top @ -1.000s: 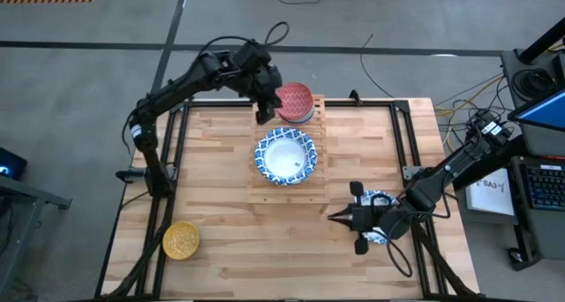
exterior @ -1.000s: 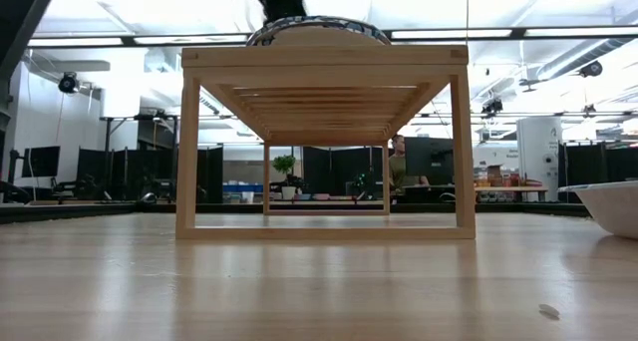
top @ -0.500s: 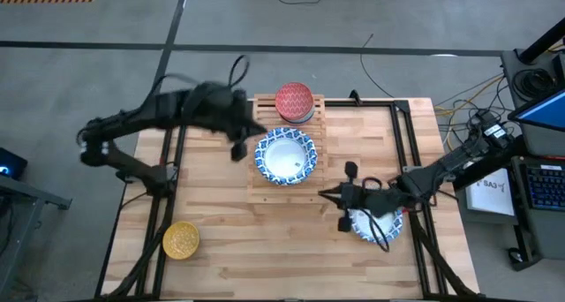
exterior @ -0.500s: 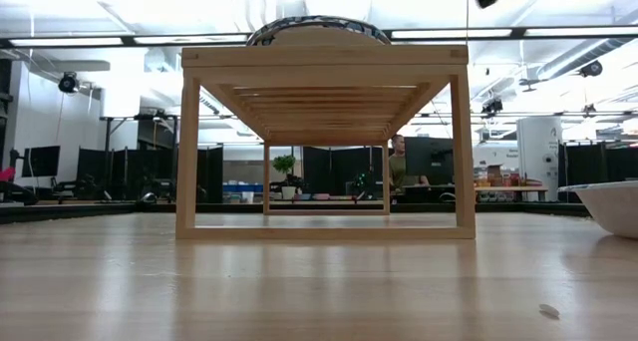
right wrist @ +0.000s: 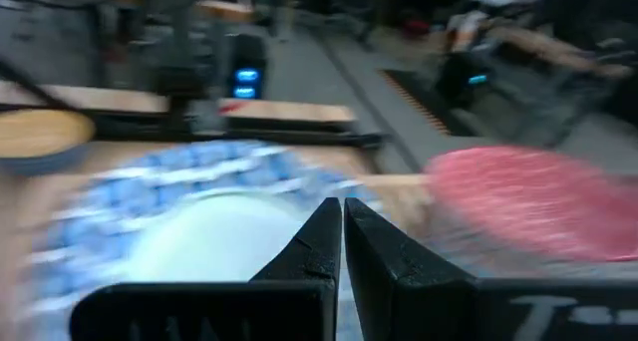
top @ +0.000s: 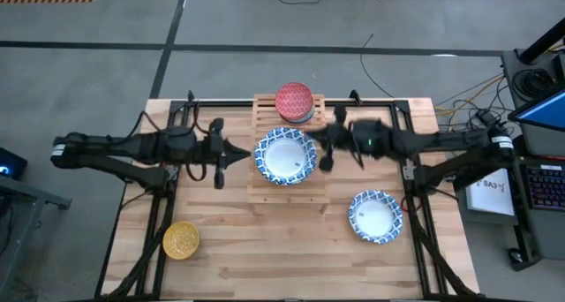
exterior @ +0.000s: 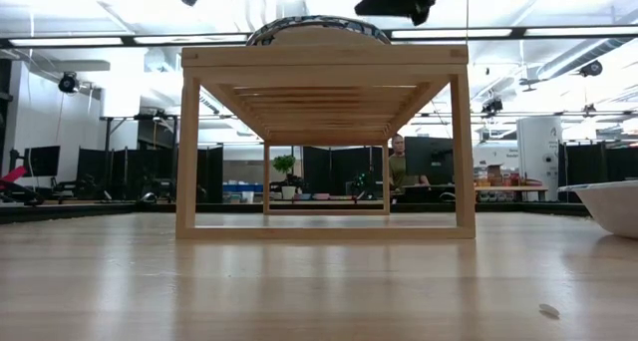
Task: Place and stack bowls onto a shelf
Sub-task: Stack the red bowl on top of the orange bowl on the shelf
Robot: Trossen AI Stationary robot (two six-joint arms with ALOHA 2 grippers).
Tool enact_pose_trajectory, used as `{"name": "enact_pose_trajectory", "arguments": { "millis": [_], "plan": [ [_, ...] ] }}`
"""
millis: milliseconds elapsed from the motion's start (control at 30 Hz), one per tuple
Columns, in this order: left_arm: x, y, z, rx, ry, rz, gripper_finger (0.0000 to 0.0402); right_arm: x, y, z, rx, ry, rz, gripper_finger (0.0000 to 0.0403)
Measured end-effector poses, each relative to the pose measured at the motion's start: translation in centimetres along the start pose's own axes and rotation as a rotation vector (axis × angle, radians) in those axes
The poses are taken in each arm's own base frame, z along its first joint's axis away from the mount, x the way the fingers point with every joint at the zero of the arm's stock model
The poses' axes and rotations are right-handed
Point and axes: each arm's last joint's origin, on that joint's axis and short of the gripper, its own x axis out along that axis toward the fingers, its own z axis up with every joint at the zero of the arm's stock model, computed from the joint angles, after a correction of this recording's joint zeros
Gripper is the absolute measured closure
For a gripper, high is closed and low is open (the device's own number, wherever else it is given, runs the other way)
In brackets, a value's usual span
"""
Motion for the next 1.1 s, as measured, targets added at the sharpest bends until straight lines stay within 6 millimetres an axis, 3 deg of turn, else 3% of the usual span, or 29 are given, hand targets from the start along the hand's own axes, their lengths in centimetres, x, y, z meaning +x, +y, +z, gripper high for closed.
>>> {"name": "enact_pose_trajectory", "arguments": {
  "millis": [267,433,733,1100],
  "plan": [
    [-0.7,0.0,-3.6,0.010,-0.080,0.013,0.0402,0.5,-8.4,0.0,0.026,-0.025,-0.121,0.0394],
    [-1.5,0.2,-3.8,0.014,-0.116,0.016,0.0402,0.7,-11.3,-0.6,0.088,-0.079,-0.060,0.0394],
    [-1.9,0.2,-3.6,0.045,-0.138,0.020,0.0402,3.2,-12.1,-2.2,0.080,-0.072,-0.060,0.0394],
    [-1.6,0.2,-3.9,0.050,-0.109,0.018,0.0402,3.7,-13.0,-3.4,0.150,-0.015,-0.084,0.0394]
  ]
}}
